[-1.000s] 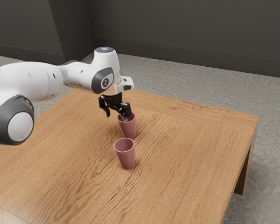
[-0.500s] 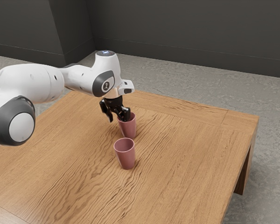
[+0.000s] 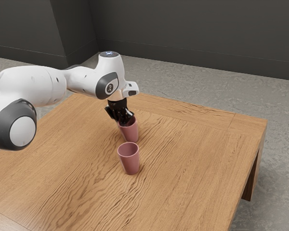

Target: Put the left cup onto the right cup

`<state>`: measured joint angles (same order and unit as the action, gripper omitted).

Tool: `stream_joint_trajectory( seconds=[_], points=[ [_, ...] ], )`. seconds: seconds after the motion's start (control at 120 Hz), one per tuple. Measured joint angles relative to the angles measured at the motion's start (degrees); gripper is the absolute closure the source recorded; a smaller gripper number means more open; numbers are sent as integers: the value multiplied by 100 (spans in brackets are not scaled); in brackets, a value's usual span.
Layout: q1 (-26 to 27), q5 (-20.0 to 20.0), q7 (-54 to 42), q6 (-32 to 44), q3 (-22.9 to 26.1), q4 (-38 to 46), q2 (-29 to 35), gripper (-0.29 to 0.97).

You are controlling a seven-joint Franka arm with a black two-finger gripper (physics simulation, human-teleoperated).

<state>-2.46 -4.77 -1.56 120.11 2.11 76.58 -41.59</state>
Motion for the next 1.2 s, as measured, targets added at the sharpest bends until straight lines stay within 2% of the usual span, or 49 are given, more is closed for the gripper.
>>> stream_joint_trajectory(
  seconds=[0.7, 1.2],
  points=[
    [-8, -66, 85, 9, 4, 0, 188, 78],
    [62, -96, 141, -13, 13, 83, 845, 78]
  ],
)
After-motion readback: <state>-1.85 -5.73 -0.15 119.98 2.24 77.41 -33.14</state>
